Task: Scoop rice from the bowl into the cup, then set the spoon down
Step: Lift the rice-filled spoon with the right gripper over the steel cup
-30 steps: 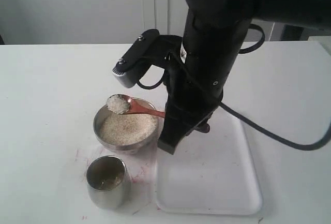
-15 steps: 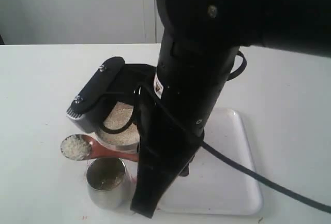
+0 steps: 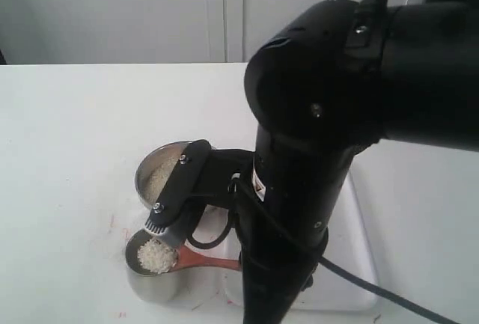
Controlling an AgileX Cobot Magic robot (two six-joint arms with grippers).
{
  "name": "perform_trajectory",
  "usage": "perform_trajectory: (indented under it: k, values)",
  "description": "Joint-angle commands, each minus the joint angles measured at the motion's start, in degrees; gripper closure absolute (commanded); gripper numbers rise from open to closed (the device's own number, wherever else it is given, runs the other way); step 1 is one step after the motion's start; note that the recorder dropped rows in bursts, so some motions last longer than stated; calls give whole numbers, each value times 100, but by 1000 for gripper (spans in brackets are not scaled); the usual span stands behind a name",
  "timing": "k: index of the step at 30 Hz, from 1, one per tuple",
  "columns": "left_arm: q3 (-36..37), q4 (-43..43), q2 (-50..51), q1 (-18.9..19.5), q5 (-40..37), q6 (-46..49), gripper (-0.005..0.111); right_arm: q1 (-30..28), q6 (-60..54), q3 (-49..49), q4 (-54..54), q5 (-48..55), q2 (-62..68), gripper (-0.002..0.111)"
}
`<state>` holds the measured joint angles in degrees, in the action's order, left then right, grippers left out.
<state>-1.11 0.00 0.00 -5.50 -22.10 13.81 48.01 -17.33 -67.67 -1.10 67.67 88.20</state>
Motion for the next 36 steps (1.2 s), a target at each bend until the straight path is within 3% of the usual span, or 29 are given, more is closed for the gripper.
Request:
perform_trajectory:
  k: [1, 36]
  values:
    - [52, -32, 0, -42, -279, -33, 92, 6, -39, 40, -399, -269, -65, 108]
    - [52, -32, 0, -42, -279, -33, 92, 177, -200, 40, -1551, -752, 231, 108]
